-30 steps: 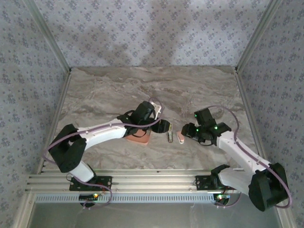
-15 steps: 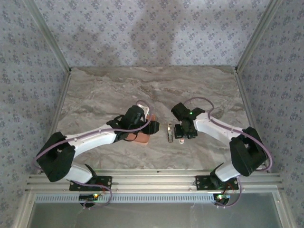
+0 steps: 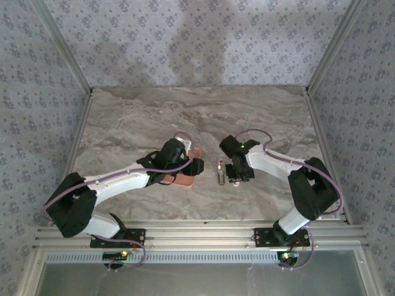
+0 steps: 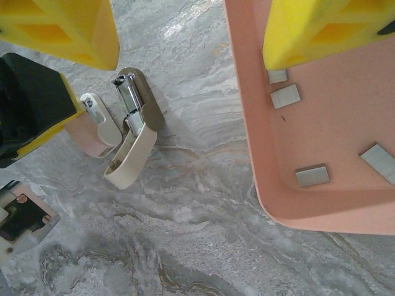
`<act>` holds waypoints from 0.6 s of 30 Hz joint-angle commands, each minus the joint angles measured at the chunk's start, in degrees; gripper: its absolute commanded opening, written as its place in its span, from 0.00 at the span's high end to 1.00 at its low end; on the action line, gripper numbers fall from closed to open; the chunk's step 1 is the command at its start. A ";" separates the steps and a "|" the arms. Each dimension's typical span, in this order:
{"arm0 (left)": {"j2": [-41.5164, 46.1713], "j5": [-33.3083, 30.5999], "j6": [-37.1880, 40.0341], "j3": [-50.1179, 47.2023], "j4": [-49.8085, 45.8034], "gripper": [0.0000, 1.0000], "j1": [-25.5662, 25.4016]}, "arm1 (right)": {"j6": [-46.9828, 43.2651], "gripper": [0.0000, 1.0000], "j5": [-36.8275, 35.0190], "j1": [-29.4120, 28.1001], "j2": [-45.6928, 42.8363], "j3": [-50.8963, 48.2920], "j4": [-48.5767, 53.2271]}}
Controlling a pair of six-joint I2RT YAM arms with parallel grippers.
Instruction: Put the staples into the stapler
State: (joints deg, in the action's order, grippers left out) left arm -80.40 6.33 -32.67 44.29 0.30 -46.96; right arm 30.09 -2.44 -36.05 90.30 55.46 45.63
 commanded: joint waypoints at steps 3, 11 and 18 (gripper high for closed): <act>3.39 -2.15 -0.21 -2.24 2.19 0.37 0.71 | -1.15 0.74 -1.82 1.64 -3.67 1.38 2.60; 6.48 -5.66 -0.50 -5.69 4.15 0.35 2.30 | -7.99 0.74 -0.92 11.54 -3.21 3.84 2.61; 7.29 -7.15 -0.21 -7.70 6.24 0.34 3.59 | -14.48 0.74 -1.04 18.47 3.45 10.48 3.40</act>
State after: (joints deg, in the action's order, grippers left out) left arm -74.78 0.75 -32.67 37.52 3.95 -43.83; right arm 19.79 -2.83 -19.05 91.39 63.29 47.13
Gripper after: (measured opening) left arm 0.655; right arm 0.264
